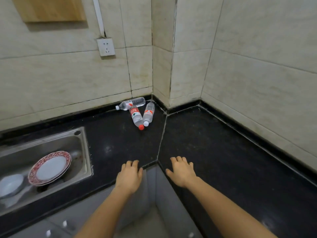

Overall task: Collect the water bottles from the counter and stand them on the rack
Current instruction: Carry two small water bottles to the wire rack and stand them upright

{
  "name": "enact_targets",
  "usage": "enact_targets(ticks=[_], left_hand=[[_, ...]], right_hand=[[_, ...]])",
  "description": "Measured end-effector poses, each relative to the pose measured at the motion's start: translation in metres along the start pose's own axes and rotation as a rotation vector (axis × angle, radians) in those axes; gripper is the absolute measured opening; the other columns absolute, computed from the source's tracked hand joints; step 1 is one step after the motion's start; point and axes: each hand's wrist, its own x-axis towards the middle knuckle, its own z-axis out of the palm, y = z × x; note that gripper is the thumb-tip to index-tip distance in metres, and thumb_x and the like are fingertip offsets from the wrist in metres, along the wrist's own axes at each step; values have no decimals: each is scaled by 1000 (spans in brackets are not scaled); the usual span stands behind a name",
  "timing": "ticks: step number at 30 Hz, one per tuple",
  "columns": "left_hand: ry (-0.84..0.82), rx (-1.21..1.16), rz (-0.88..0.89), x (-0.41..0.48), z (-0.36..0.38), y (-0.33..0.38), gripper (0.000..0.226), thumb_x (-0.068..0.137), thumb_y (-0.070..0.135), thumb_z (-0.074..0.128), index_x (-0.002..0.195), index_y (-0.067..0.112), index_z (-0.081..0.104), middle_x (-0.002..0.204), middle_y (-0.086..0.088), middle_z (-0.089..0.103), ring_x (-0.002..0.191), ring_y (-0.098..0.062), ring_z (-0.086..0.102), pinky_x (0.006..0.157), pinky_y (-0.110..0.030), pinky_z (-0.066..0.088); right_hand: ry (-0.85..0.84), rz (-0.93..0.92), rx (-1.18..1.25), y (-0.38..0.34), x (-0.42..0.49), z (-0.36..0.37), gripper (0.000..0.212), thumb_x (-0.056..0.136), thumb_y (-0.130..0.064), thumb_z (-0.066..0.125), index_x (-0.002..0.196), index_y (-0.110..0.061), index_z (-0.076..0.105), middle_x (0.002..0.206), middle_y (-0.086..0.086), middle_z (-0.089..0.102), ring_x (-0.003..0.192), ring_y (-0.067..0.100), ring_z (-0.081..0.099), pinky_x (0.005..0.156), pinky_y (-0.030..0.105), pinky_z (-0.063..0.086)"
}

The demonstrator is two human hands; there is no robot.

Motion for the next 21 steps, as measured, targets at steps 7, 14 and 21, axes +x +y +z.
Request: enact_targets(ticks=[7, 14, 21], left_hand=[[-55, -196, 30, 145, 5, -36, 47, 100, 34, 38, 142, 15, 36, 142, -6, 40, 129, -21, 39, 103, -33, 39], [-89, -466, -41, 263, 4, -62, 42, 98, 29, 45, 135, 10, 46, 134, -11, 50, 122, -23, 49, 101, -32, 39], [-171, -1136, -361, 335, 15, -48, 22, 93, 31, 55, 94, 15, 69, 97, -3, 69, 91, -16, 64, 85, -31, 51]], right_hand=[[-23, 119, 93, -30, 133, 1, 53, 99, -43, 41, 143, -14, 33, 143, 7, 40, 132, 26, 33, 110, 49, 29], [-71, 282, 230, -60, 247, 1, 55, 97, -43, 43, 142, -13, 36, 142, 9, 43, 132, 28, 35, 107, 44, 34], [45, 454, 682, -73, 336, -1, 48, 96, -39, 51, 133, -8, 52, 130, 12, 59, 118, 24, 54, 92, 28, 43]])
